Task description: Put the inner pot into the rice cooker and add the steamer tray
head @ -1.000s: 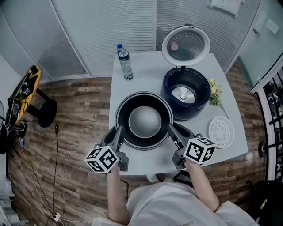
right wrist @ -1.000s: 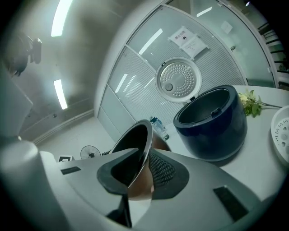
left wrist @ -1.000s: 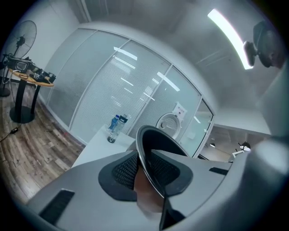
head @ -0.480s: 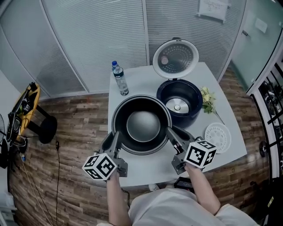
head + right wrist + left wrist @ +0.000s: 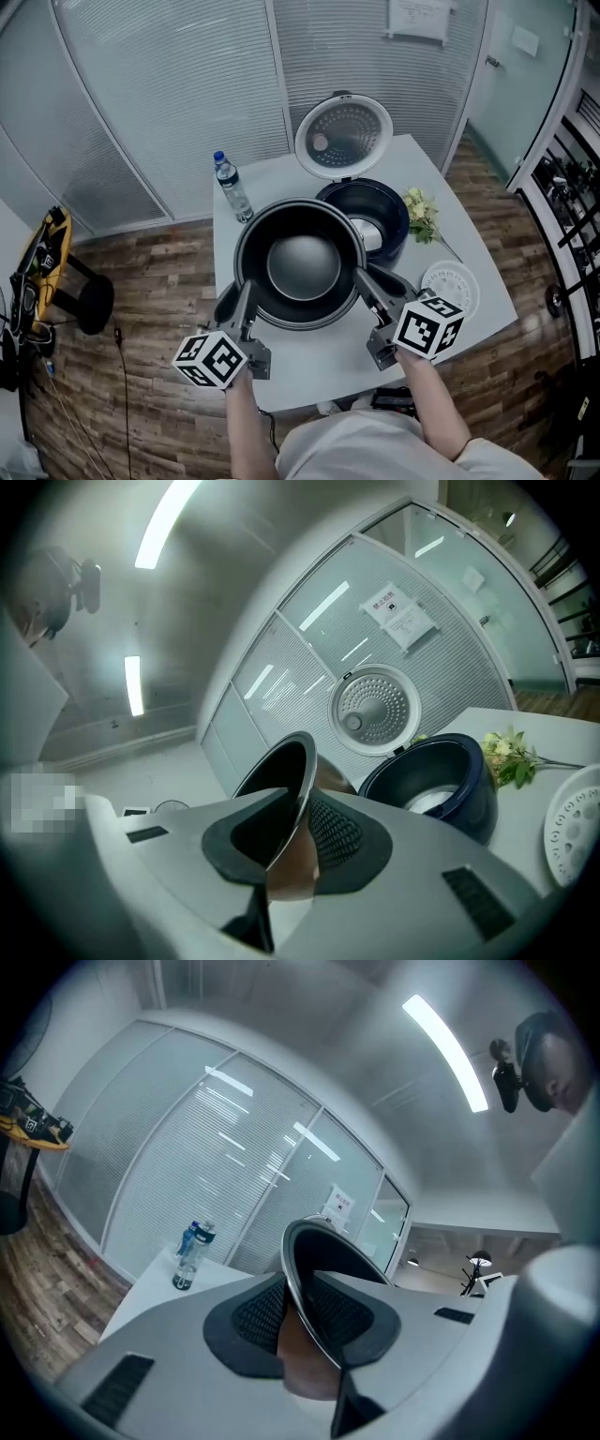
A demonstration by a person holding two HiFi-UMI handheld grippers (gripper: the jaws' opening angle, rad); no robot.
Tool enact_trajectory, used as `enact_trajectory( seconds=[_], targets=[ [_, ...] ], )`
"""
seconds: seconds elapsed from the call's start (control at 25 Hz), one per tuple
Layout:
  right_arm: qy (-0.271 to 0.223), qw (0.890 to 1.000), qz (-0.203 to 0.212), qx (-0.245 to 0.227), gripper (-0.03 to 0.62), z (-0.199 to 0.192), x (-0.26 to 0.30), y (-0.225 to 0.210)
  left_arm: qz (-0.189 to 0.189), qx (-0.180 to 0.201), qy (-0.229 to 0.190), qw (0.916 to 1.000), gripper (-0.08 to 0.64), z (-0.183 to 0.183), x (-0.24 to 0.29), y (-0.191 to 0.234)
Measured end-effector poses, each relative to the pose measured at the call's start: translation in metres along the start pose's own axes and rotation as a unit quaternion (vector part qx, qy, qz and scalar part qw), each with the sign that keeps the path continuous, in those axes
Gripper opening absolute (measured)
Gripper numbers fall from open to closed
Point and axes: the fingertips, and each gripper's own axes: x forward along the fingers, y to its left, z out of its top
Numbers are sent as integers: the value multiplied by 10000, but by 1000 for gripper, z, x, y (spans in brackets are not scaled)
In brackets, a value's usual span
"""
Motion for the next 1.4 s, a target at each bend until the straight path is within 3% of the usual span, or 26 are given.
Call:
enact_trajectory(
  seconds=[0.48, 1.0, 1.4],
  targets=[
    [-229, 9994, -182, 179, 77, 46, -14, -58, -266, 50, 155, 9995, 89, -2, 74, -41],
    [-294, 9994, -102, 141, 77, 96, -6, -113, -290, 2, 95, 9995, 89, -1, 142, -67],
    [-218, 9995, -57, 199, 77, 110, 6, -145, -217, -6, 155, 9996, 89, -6, 178, -69]
  ],
)
